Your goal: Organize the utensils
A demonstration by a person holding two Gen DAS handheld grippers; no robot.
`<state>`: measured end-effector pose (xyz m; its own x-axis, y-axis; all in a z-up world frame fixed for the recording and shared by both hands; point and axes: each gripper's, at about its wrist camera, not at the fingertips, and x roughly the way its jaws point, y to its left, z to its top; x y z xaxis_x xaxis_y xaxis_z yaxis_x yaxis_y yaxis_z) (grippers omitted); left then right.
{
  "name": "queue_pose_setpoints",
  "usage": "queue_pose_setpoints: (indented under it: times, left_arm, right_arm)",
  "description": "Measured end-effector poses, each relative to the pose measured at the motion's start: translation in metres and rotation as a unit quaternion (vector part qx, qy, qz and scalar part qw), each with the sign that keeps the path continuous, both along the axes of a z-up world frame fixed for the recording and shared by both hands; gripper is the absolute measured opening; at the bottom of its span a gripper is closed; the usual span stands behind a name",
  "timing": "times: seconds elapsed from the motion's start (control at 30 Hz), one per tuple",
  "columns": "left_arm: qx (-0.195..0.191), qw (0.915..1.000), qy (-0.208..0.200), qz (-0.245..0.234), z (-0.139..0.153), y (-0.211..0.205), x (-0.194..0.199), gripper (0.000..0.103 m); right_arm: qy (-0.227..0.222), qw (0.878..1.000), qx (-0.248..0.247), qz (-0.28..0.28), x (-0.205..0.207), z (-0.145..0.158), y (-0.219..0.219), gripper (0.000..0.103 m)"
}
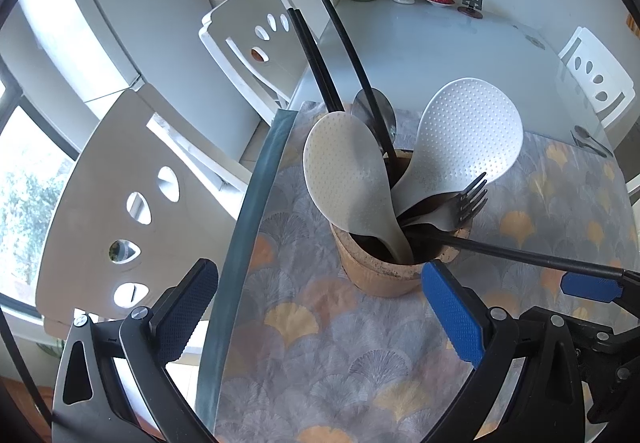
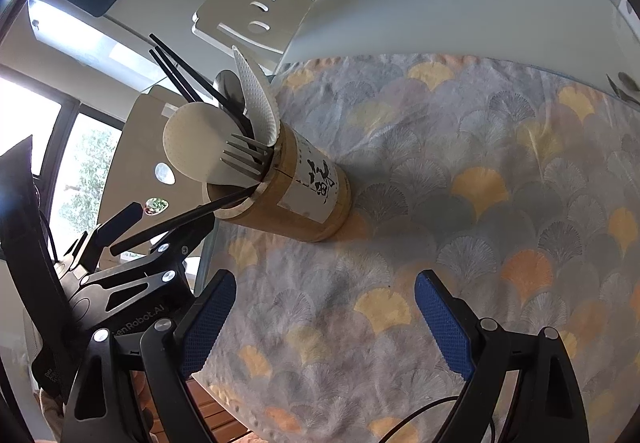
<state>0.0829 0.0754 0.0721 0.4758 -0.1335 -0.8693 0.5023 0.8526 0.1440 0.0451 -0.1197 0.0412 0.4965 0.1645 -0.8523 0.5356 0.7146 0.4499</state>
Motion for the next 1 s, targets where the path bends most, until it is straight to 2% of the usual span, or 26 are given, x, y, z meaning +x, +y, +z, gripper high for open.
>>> queue_pose_setpoints:
  times: [1.0]
  left_arm:
    - [-0.001,1.0000,0.007,0.000,-0.0005,-0.0027,-0.0005,0.102]
  right_arm:
    - [0.007,1.000,0.008,-0.003,0.0009,-0.0033,-0.0004,0.090]
